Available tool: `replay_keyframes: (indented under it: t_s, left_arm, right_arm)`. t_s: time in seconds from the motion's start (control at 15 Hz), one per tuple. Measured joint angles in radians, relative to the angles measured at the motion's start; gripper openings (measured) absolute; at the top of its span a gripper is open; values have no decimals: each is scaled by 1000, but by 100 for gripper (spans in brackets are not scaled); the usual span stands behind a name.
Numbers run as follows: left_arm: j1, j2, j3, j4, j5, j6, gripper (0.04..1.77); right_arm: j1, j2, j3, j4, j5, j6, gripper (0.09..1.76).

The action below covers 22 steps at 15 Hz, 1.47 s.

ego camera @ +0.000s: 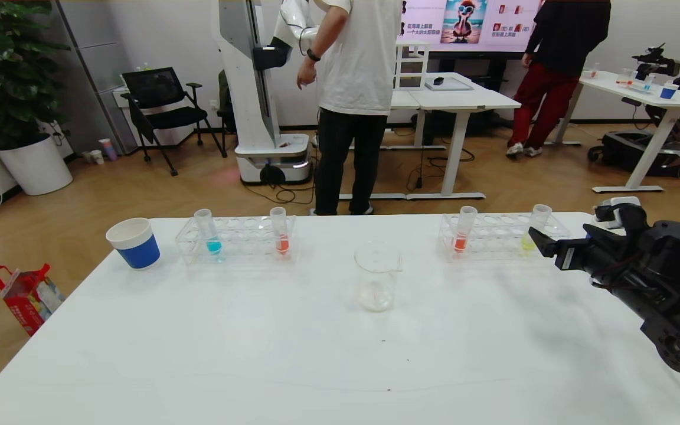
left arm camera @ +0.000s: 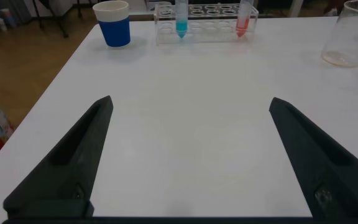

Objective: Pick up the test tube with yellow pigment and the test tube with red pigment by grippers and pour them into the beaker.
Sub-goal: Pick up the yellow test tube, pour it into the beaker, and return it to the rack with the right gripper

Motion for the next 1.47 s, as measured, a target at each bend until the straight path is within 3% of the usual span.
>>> replay_keyframes:
  t_s: [0.4, 0.87, 0.93, 1.0, 1.13, 1.2, 1.27, 1.47]
  left_arm:
    - [0, 0, 0, 0, 0, 0, 175]
    - [0, 0, 0, 0, 0, 0, 175]
    - [0, 0, 0, 0, 0, 0, 175]
    - [0, 0, 0, 0, 0, 0, 175]
    - [0, 0, 0, 0, 0, 0, 175]
    - [0, 0, 0, 0, 0, 0, 175]
    - [0, 0, 0, 0, 0, 0, 175]
    - [0, 0, 0, 0, 0, 0, 175]
  right_arm:
    - [-9, 130, -179, 4, 117, 5, 174]
    - [-18, 237, -344, 3, 129, 21, 173]
    - [-19, 241, -353, 2, 139, 21, 159]
    - [-18, 242, -359, 1, 143, 21, 130]
    - [-13, 241, -362, -1, 143, 21, 48]
    - [-11, 239, -360, -2, 144, 21, 37]
    - [-9, 236, -357, -2, 143, 21, 59]
    - [-7, 227, -349, -3, 139, 20, 51]
